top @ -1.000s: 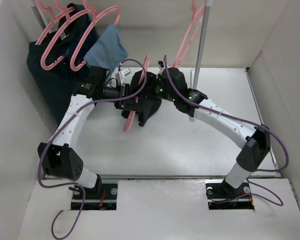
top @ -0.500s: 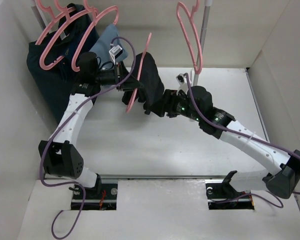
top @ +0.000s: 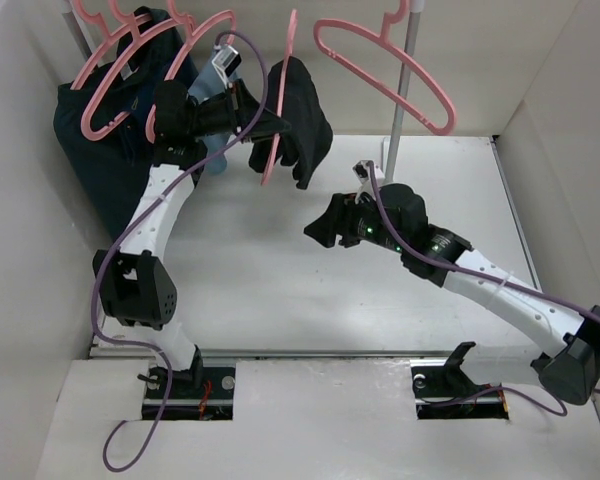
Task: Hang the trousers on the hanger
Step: Place the hanger at the clothesline.
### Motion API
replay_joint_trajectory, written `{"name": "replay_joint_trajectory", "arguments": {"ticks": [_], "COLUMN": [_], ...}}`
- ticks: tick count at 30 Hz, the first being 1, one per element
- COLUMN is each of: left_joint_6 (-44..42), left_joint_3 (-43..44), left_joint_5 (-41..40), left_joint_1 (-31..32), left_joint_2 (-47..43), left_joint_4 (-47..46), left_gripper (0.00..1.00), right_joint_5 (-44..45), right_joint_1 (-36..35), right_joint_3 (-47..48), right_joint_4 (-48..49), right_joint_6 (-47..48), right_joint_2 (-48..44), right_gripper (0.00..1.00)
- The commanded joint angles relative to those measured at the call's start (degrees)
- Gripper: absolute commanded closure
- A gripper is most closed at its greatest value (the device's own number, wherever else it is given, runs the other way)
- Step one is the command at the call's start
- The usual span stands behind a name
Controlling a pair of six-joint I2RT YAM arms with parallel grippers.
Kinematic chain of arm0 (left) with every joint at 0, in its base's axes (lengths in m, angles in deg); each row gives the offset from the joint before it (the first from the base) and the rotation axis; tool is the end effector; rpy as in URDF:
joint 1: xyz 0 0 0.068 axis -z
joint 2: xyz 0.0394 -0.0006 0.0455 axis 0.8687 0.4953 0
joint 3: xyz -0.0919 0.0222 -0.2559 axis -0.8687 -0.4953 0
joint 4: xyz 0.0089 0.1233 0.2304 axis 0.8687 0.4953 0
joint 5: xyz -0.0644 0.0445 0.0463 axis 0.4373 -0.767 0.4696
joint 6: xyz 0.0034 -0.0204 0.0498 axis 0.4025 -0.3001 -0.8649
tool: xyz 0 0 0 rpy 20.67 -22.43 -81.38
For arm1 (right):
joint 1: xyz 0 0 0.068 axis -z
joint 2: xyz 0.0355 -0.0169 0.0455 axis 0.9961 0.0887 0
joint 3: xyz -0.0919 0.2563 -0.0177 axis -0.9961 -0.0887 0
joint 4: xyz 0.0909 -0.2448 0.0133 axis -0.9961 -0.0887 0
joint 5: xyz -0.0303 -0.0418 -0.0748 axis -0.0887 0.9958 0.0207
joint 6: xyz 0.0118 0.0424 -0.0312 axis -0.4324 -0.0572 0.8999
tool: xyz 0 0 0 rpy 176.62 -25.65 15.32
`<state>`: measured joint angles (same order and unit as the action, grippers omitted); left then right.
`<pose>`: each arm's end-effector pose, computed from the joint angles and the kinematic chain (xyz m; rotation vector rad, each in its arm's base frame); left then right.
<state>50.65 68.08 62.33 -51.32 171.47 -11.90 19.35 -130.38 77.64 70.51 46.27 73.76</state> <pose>0.3592 -0.0915 0.4602 0.5903 1.6363 -1.7808 0.1966 0.2056 0.3602 -0.2836 1.9825 1.0370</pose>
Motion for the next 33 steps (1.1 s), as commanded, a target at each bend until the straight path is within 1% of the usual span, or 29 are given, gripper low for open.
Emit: {"name": "replay_joint_trajectory", "arguments": {"ticks": [1,2,5,8,12,14,15,16,22,24,27,28,29,30,32,33], "left_joint_6": [2.02,5.77,10.02,10.03,10.03,8.81,6.45,5.21,4.49,4.49,4.49,4.49,4.49,4.49,4.49,4.49], "left_joint_3": [7.72,9.38,12.72,15.28,22.73,25.12,26.09,27.40,27.94,25.14,21.98,21.19,20.39,19.26,17.76,15.40], "left_joint_5": [-2.48,-3.09,-3.61,-4.31,-5.72,-6.52,-7.22,-7.74,-8.28,-8.28,-5.65,-5.03,-4.42,-2.76,-1.16,-0.55], "left_joint_1": [-1.17,-1.17,-2.48,-3.02,-5.03,-5.56,-5.57,-5.57,-6.09,-6.09,-6.09,-6.09,-6.09,-6.09,-6.09,-6.09], "left_joint_2": [-0.06,0.82,3.98,6.27,11.01,13.73,14.44,15.14,19.54,19.55,19.55,18.94,18.23,18.23,15.95,15.07], "left_joint_4": [-19.90,-24.10,-30.19,-30.20,-29.07,-26.88,-25.30,-21.98,-20.37,-20.36,-20.36,-20.36,-20.36,-21.58,-23.17,-23.78], "left_gripper": [1.00,1.00,1.00,1.00,1.00,1.00,1.00,1.00,1.00,1.00,1.00,0.95,0.86,0.69,0.55,0.48], "right_joint_5": [-0.55,-0.55,-1.25,-1.25,-2.30,-2.31,-2.92,-2.92,-4.51,-4.51,-4.51,-4.51,-4.51,-4.51,-5.03,-5.03], "right_joint_1": [-0.49,-0.49,-0.49,-0.49,-0.49,-0.49,-0.49,-0.49,-0.49,-0.49,-0.49,-0.49,-0.49,-0.49,-0.49,-0.49], "right_joint_3": [0.23,0.93,1.55,2.17,3.30,3.31,3.92,3.93,5.59,6.12,6.12,6.12,6.12,6.65,6.65,6.65], "right_joint_4": [2.20,2.20,2.20,2.20,2.20,2.20,2.20,2.20,1.68,1.67,1.14,1.14,1.14,1.14,1.14,1.14], "right_joint_6": [2.26,2.27,2.79,2.80,2.80,2.80,2.80,2.80,3.32,3.32,3.32,3.32,3.32,3.32,3.32,3.85], "right_joint_2": [0.23,1.10,2.77,4.18,5.41,6.64,6.64,7.25,9.02,9.54,9.54,9.54,10.15,10.16,10.16,10.68], "right_gripper": [0.30,0.30,0.30,0.30,0.30,0.30,0.30,0.30,0.30,0.30,0.30,0.30,0.30,0.30,0.30,0.30]}}
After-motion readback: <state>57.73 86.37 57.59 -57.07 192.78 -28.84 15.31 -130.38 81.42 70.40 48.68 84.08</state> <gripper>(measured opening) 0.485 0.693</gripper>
